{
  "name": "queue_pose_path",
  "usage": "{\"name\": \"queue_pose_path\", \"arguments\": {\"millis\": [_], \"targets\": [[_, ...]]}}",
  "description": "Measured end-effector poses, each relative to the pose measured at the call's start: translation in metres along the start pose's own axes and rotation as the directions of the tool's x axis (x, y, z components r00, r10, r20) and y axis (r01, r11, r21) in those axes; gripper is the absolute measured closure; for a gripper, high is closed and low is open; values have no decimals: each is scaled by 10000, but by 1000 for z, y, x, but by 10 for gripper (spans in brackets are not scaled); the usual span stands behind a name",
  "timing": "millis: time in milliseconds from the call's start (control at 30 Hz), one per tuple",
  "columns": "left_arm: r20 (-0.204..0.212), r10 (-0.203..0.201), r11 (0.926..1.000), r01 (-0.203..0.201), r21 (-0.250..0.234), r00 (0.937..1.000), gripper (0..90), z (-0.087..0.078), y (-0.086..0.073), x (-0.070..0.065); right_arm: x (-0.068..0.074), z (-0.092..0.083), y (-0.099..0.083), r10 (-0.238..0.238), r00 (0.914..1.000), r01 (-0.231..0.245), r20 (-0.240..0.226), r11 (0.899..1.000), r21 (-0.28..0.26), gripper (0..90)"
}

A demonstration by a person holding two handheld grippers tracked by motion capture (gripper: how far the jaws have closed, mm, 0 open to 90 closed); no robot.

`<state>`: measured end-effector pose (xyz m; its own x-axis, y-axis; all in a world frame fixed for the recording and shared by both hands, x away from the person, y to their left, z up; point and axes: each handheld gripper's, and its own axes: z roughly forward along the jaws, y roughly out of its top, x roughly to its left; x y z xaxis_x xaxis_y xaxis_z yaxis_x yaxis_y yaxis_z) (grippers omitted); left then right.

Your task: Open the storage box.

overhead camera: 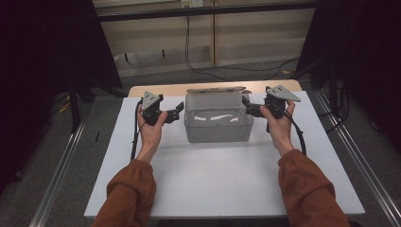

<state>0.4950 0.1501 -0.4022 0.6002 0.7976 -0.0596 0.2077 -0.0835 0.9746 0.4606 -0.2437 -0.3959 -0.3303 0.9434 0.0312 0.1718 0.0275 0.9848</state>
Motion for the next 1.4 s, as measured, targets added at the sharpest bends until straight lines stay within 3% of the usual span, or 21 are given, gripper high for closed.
{"name": "queue_pose_path", "arguments": {"millis": [200, 300, 500, 600, 1167, 1300, 1400], "targets": [[128, 109, 9999, -108, -27, 9999, 38, -9, 0, -6, 4, -10, -1, -116, 9999, 116, 71, 9999, -57, 0], [305, -17, 9999, 20, -105, 9995, 37, -14, -2, -9, 3, -15, -3, -228, 9996, 229, 144, 9997, -43, 0], [343, 231, 9997, -233, 33, 9991, 37, -20, -7, -15, 0, -26, -10, -216, 9991, 215, 355, 9998, 40, 0], [393, 103, 9999, -103, -7, 9992, 37, -22, -9, -17, -2, -31, -11, -230, 9989, 229, 411, 9997, 15, 0], [280, 172, 9998, -175, 119, 9995, 37, -45, -21, -27, 5, -57, -20, -369, 9984, 372, 431, 9993, -60, 0], [210, -176, 9997, 180, -170, 9996, 31, -53, -24, -28, 6, -65, -23, -337, 9986, 340, 404, 9994, -71, 0], [142, 5, 9999, -3, -138, 9999, 30, -58, -26, -29, 8, -69, -24, -349, 9986, 350, 402, 9994, -24, 0]]}}
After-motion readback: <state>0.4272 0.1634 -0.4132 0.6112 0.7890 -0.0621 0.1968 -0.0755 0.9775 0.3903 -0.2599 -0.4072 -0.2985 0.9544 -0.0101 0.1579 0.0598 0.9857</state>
